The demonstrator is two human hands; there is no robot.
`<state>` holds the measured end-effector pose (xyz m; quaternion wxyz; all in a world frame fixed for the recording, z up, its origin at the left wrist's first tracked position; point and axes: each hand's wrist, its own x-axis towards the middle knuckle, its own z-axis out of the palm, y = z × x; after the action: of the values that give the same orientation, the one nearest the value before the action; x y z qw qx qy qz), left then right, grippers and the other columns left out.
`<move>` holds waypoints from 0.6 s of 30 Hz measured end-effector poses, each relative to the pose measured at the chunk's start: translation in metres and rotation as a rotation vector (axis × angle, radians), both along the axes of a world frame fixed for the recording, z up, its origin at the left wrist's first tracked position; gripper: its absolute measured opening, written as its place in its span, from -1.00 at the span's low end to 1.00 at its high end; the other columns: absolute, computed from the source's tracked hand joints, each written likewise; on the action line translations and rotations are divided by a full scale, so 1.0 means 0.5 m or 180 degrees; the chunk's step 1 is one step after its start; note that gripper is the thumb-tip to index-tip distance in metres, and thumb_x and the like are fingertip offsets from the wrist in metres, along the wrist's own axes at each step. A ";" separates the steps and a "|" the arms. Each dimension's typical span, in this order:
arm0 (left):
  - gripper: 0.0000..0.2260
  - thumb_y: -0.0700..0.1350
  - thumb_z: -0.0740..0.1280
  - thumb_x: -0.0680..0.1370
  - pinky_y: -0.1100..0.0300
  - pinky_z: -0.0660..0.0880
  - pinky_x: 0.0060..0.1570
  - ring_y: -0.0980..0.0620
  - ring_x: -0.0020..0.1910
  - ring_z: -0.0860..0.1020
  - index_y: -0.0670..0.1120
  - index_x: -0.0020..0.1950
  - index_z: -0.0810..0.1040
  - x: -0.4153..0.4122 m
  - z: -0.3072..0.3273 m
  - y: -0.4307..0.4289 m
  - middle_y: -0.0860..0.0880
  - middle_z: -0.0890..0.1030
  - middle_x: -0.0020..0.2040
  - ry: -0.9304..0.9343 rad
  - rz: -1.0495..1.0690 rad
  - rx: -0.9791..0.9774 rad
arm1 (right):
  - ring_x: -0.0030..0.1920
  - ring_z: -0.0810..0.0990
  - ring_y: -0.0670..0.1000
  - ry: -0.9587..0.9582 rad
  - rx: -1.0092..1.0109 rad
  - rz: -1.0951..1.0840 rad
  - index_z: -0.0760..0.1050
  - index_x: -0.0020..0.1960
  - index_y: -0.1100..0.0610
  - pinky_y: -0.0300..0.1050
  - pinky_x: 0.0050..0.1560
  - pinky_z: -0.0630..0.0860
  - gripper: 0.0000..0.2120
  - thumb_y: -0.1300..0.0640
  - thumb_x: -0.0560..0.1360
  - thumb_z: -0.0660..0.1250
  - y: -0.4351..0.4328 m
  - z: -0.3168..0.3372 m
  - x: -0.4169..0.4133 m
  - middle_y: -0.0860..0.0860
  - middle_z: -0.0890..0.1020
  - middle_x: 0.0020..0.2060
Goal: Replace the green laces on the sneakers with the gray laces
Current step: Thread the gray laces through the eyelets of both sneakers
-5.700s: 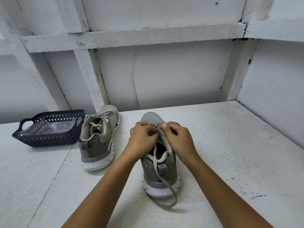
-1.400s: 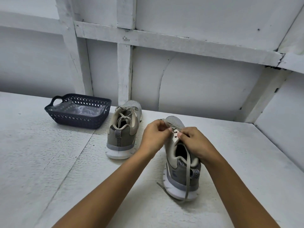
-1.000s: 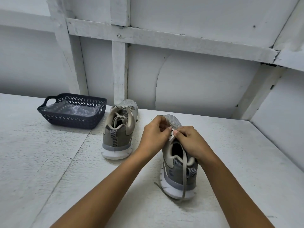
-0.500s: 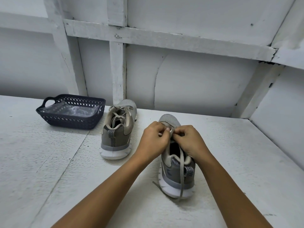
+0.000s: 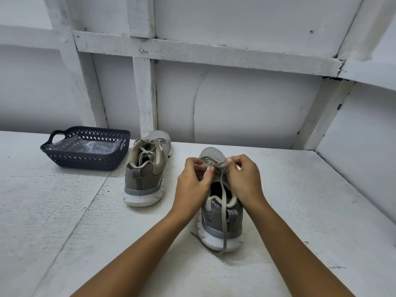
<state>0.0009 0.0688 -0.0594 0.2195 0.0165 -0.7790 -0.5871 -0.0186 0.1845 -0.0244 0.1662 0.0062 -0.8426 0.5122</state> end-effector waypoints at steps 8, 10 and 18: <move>-0.86 -0.03 0.28 0.57 0.47 0.41 -0.18 0.16 -0.10 0.55 -0.03 0.05 0.38 0.005 -0.005 0.002 0.09 0.57 -0.12 0.0098 0.0148 0.0017 | -0.59 0.36 -0.10 -0.0264 -0.2654 0.0718 0.26 -0.17 0.11 -0.26 -0.55 0.43 -0.75 0.20 0.66 -0.03 0.056 0.063 0.003 0.05 0.36 -0.48; -0.85 -0.01 0.27 0.58 0.38 0.44 -0.13 0.13 -0.08 0.56 -0.04 0.06 0.39 0.006 -0.006 0.002 0.05 0.59 -0.08 0.0110 0.0157 0.0056 | -0.62 0.15 -0.16 -0.0560 -0.1853 0.0763 0.28 -0.19 0.10 -0.40 -0.60 0.10 -0.76 0.20 0.65 0.01 0.087 0.082 -0.005 0.02 0.23 -0.46; -0.90 -0.05 0.27 0.58 0.25 0.47 -0.09 0.15 -0.10 0.56 -0.04 0.03 0.40 0.008 -0.004 0.008 0.11 0.57 -0.13 0.0163 0.0197 0.0081 | 0.05 0.48 -0.02 -0.0296 0.2021 0.1300 0.60 0.04 -0.03 -0.18 0.03 0.41 -0.83 -0.03 0.51 0.31 0.073 0.081 0.001 -0.07 0.51 -0.06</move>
<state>0.0051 0.0726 -0.0614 0.2572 0.0283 -0.7648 -0.5901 -0.0182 0.2211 0.0162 0.0120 0.2021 -0.9474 0.2478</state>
